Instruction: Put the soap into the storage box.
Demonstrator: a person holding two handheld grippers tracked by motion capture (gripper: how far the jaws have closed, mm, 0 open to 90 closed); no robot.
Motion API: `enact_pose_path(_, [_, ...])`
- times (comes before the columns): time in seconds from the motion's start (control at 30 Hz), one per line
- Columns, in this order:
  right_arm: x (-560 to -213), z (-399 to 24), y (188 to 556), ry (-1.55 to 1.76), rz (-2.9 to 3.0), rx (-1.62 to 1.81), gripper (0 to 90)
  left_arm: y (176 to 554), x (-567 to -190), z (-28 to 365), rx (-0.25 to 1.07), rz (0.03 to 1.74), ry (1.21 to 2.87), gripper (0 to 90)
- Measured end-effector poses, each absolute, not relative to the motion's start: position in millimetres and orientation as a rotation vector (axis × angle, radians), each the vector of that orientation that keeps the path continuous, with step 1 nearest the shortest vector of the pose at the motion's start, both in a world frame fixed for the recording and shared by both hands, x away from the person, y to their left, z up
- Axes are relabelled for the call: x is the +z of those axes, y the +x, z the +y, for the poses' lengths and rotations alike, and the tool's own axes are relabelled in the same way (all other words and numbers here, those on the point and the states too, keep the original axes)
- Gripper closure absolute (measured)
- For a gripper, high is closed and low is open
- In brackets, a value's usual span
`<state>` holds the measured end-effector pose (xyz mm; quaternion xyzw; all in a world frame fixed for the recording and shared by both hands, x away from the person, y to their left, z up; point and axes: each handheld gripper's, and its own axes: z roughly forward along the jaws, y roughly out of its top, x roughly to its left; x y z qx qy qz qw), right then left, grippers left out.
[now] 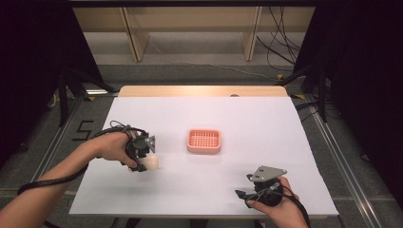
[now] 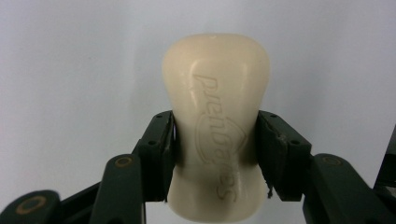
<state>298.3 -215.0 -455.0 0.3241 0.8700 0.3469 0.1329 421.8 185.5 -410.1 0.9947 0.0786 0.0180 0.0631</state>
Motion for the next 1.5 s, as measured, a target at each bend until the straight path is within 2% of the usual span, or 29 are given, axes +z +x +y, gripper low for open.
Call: enact_pose_path(1.5, [-456.1, -213.7, 298.4, 0.949, 2.523, 1.013, 33.0, 436.7, -394.4, 151.5, 0.111, 0.186, 2.951, 49.1])
